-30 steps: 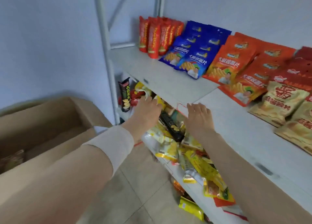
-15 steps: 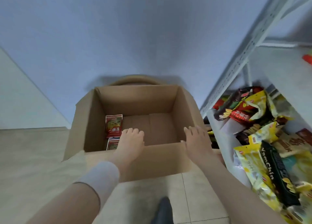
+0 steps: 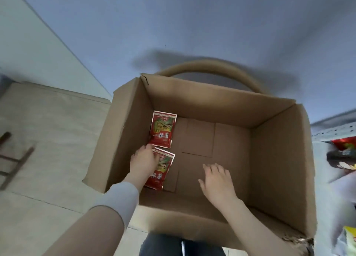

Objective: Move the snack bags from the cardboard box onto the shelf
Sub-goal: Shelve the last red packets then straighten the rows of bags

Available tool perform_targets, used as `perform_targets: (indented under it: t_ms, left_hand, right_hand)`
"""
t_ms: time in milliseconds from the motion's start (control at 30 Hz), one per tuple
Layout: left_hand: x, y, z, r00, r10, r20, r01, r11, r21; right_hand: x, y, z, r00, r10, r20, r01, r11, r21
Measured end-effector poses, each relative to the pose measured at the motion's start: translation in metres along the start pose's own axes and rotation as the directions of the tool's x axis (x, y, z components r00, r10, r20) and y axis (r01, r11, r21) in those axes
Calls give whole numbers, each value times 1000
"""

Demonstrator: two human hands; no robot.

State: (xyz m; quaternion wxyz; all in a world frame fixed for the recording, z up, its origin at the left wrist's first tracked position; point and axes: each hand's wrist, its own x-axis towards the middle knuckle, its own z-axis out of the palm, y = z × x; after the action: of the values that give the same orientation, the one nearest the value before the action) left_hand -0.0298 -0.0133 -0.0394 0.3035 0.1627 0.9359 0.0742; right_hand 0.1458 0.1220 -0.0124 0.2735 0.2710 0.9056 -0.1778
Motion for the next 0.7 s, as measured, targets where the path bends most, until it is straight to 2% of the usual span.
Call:
perform_targets:
  t_ms: [100,200,333,400,500,567,700]
  left_hand:
    - [44,-2,19,997,-71,44,76,990,-123]
    - [92,-3,45,985,-166,54,174,940,-293]
    - [145,-4,83,973,-231,12,222,920,-322]
    - [162,-4,101,968,-250,-5,236,921,-311]
    - [178,-2,125,954,-294,-61,265,920,-287]
    - [183,0,130,938,-336,-85,297,905,-304]
    - [193,-1,135,921,-385,-66,344,880,-328]
  right_hand:
    - [37,-19,31,992,21,124,-33,995,99]
    - [79,-41,74,940,101,326,-205,931,302]
    - [130,-72,125,788,180,588,-532,680,505]
    - [147,-85,147,703,193,685,-660,536,526]
    - [165,-101,173,626,241,742,-766,369,526]
    - [168,-109,179,616,305,727,-782,348,517]
    - [171,-120,179,606,400,688,-784,449,429]
